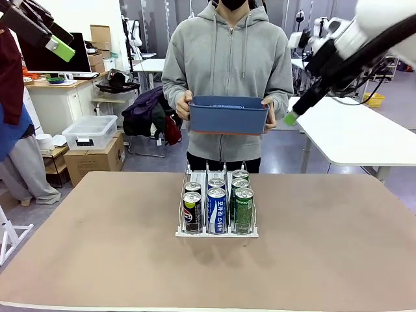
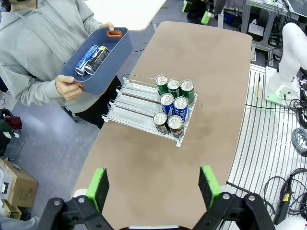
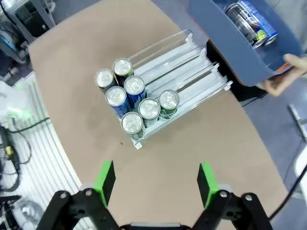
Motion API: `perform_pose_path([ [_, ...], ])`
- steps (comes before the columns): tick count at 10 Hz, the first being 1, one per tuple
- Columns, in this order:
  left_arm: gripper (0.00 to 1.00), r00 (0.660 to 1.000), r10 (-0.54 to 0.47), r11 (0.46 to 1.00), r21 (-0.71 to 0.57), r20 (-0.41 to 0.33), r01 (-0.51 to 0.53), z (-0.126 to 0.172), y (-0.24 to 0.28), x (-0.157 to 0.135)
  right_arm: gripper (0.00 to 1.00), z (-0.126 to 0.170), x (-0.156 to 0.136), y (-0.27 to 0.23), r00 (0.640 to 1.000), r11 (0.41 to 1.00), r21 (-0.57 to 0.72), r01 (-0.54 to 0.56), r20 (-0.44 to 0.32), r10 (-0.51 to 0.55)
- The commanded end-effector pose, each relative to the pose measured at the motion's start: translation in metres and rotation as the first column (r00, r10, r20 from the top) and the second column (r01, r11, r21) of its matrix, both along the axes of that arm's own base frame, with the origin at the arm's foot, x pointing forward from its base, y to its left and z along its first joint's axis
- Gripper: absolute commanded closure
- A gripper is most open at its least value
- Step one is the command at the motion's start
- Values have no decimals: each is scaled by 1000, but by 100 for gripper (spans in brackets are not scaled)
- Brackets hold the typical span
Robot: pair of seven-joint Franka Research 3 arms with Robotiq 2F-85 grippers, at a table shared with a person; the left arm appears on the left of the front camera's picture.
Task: Fill the beverage cans into the dispenser.
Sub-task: Pick up the Ionic drink handed by the human.
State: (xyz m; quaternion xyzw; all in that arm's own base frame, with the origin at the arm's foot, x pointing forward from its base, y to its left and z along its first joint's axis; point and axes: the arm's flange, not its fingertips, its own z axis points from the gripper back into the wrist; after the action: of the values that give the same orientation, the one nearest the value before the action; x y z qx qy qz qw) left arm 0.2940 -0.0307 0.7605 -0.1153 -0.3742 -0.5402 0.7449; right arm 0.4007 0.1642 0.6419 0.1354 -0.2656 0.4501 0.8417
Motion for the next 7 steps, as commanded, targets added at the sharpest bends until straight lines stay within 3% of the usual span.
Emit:
perform_pose_path([
  [1,0,1000,1,1000,0,-2,-1,-1,0,0,9,23,-2,-12,999,997,61,52,0,-52],
  [4,0,1000,1,1000,0,-2,-1,-1,0,0,9,63,-9,-41,999,996,83,39,0,-39],
  [7,0,1000,1,1000,0,-2,-1,-1,0,0,9,78,-16,-52,999,996,87,33,16,-35],
])
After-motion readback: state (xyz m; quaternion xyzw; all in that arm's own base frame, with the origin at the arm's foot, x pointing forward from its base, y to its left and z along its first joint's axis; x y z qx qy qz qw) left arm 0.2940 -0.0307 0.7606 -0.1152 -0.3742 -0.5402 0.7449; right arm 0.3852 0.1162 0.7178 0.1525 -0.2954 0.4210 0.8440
